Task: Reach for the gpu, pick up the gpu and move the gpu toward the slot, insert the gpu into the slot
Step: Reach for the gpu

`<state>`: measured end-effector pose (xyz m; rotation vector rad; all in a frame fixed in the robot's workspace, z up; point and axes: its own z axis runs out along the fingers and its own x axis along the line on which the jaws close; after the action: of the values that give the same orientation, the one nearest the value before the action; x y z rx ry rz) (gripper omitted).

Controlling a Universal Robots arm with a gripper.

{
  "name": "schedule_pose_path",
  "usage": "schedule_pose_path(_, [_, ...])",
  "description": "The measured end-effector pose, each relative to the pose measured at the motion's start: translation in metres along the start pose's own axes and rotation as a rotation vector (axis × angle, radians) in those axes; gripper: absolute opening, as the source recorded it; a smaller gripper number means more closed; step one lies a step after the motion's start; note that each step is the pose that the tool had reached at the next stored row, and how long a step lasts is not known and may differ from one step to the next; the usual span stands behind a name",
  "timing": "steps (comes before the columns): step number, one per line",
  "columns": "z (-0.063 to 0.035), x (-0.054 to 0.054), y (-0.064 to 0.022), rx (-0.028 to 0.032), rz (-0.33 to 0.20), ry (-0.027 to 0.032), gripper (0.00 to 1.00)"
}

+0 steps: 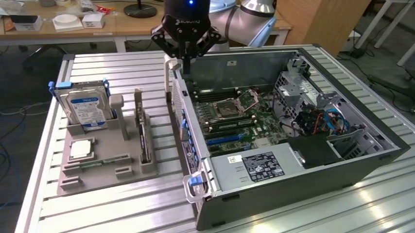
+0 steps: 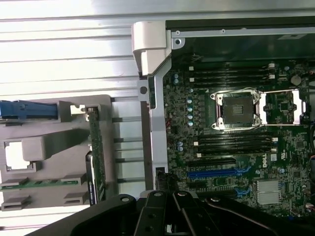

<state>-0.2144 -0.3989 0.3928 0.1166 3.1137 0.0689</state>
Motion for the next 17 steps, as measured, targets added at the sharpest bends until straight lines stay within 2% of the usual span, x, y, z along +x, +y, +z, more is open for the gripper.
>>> schedule_pose_path(17, [-0.0003, 0.012, -0.0009, 0.0001, 0.000, 0.0000, 0.10])
